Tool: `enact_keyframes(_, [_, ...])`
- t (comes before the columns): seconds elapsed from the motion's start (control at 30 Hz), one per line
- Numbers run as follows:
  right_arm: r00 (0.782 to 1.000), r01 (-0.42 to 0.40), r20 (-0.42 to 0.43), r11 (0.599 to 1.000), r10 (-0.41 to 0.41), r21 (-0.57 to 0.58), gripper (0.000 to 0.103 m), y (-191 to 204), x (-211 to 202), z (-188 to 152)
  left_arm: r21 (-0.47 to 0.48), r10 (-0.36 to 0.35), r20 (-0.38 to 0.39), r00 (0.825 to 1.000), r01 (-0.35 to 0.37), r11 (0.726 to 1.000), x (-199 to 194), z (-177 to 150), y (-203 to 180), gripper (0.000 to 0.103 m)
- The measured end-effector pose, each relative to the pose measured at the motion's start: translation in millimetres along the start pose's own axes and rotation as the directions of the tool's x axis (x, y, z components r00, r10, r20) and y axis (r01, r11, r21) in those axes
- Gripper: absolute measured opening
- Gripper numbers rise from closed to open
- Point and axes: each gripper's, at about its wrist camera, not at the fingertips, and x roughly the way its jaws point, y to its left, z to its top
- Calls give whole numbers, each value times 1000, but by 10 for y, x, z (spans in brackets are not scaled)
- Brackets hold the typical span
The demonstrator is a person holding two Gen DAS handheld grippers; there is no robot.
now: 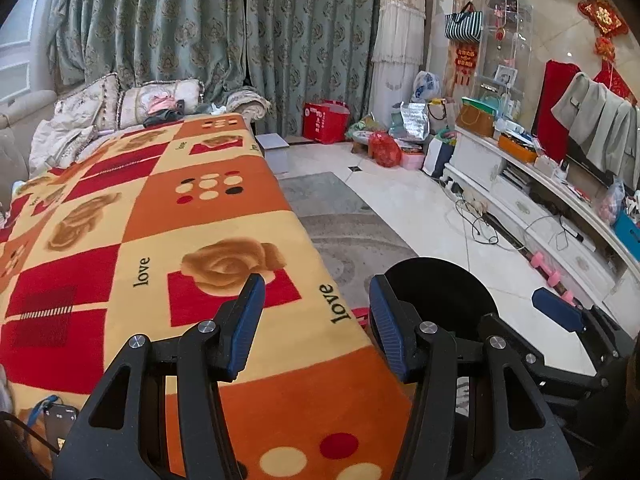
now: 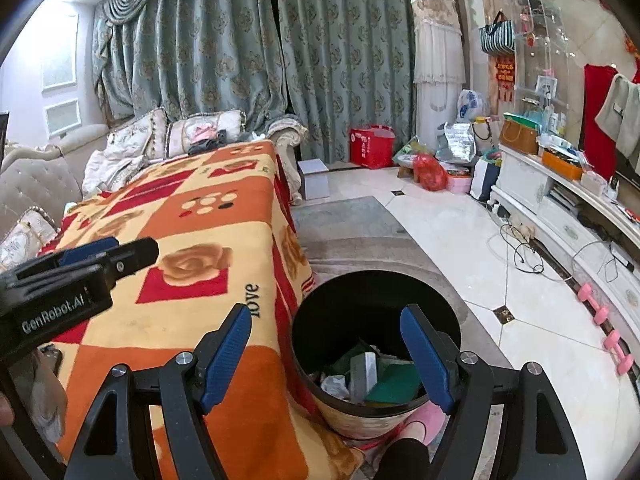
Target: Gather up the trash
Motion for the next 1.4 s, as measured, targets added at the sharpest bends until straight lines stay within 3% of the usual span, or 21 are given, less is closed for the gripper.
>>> enact_keyframes(0.47, [1000, -12, 23, 999, 10, 51, 77, 34, -40, 76, -10, 12, 19, 1000, -12, 1000, -71, -64, 90, 53])
enact_keyframes(1.4, [1000, -8, 15, 999, 8, 46, 81, 105, -15, 94, -22, -1, -2, 1000, 1, 1000, -56, -122, 94, 53])
